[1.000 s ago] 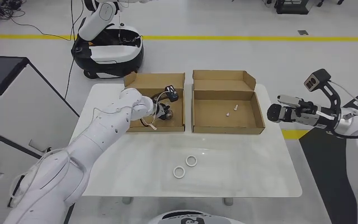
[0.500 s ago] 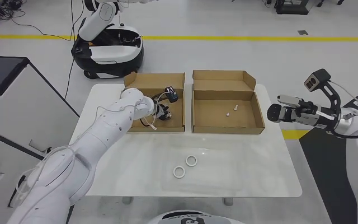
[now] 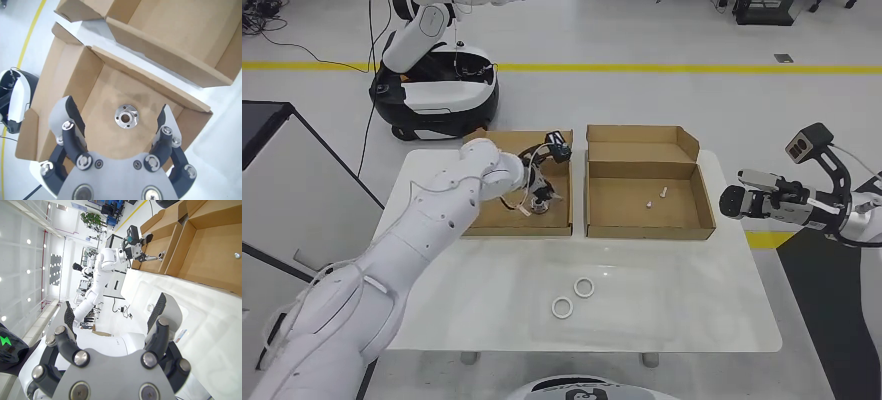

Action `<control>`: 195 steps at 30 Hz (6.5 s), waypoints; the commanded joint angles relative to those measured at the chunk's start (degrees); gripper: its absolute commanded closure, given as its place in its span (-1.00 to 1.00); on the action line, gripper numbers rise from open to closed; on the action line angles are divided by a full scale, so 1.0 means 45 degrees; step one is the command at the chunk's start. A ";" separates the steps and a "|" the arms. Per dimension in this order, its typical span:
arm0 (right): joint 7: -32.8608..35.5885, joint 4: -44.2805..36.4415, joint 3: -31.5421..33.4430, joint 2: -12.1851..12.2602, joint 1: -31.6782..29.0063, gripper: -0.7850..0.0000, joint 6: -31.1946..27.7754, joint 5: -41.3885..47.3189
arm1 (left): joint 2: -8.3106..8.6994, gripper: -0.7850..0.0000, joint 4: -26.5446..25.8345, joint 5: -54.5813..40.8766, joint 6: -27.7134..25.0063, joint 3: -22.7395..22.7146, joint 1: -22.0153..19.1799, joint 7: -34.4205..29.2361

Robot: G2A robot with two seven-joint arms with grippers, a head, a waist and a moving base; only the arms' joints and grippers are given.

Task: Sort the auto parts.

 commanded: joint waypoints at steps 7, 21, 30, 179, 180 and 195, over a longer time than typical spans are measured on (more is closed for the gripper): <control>0.0000 0.0000 0.0000 0.0000 -0.0001 -1.00 0.0000 0.0000 | 0.0565 -1.00 -0.4415 -0.1456 0.0002 -0.1028 0.0833 -0.3712; 0.0000 0.0000 0.0000 0.0000 -0.0001 -1.00 0.0000 0.0000 | 0.0179 -1.00 -0.8223 -0.4676 0.1858 0.0421 0.0724 -0.7418; 0.0000 0.0000 0.0000 0.0000 -0.0001 -1.00 0.0000 0.0000 | -0.0509 -1.00 -0.8268 -0.5908 0.2921 0.2187 0.0484 -0.7723; 0.0000 0.0000 0.0000 0.0000 -0.0001 -1.00 0.0000 0.0000 | 0.0466 1.00 -1.0186 -0.3320 0.0847 0.0147 -0.0618 -0.7243; 0.0000 0.0000 0.0000 0.0000 -0.0001 -1.00 0.0000 0.0000 | 0.0607 1.00 -1.0339 -0.3256 0.0775 -0.0133 -0.0433 -0.7171; 0.0000 0.0000 0.0000 0.0000 -0.0001 -1.00 0.0000 0.0000 | 0.2199 1.00 -1.1073 -0.4901 -0.1631 -0.5871 0.3443 -0.2565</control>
